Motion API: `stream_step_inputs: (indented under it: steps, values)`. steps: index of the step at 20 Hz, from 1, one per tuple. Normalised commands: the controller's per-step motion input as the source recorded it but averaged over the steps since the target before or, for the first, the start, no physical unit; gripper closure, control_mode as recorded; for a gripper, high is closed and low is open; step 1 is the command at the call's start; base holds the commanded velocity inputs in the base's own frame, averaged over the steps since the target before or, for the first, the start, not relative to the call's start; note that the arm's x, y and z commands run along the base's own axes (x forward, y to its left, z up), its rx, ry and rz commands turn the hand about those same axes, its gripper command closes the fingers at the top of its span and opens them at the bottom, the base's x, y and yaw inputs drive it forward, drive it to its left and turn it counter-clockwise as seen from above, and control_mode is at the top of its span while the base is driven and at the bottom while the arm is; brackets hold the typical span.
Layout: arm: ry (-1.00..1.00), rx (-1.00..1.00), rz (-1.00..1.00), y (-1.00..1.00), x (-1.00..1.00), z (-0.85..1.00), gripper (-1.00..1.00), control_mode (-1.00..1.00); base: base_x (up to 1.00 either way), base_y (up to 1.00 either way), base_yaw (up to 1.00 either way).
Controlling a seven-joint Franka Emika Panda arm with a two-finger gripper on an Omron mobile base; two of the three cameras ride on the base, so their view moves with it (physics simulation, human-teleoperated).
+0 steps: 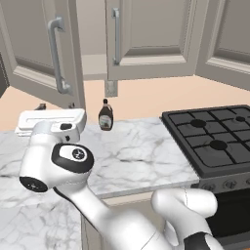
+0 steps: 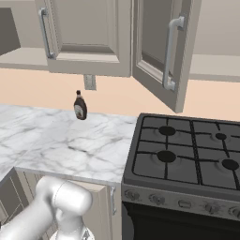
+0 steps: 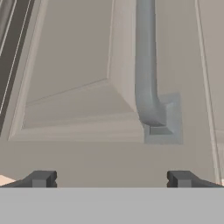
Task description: Close all open cabinet doors.
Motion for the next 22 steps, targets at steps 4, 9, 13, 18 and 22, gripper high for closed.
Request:
stream_step_inputs:
  steps: [4,9,13,18,22]
  values:
    - [0.00,0.00,0.00,0.21,0.36,-0.01,-1.00,-1.00,0.00,0.00,0.00]
    - [0.00,0.00,0.00,0.10,0.34,0.00,-1.00,-1.00,0.00,0.00,0.00]
    - [0.00,0.02,0.00,0.00,0.38,0.00,-1.00,-1.00,0.00,0.00,0.00]
    - [0.00,0.02,0.00,0.00,0.41,0.00,-1.00,-1.00,0.00,0.00,0.00]
    - [0.00,0.04,0.00,-0.09,0.41,0.00,-1.00,-1.00,0.00,0.00,0.00]
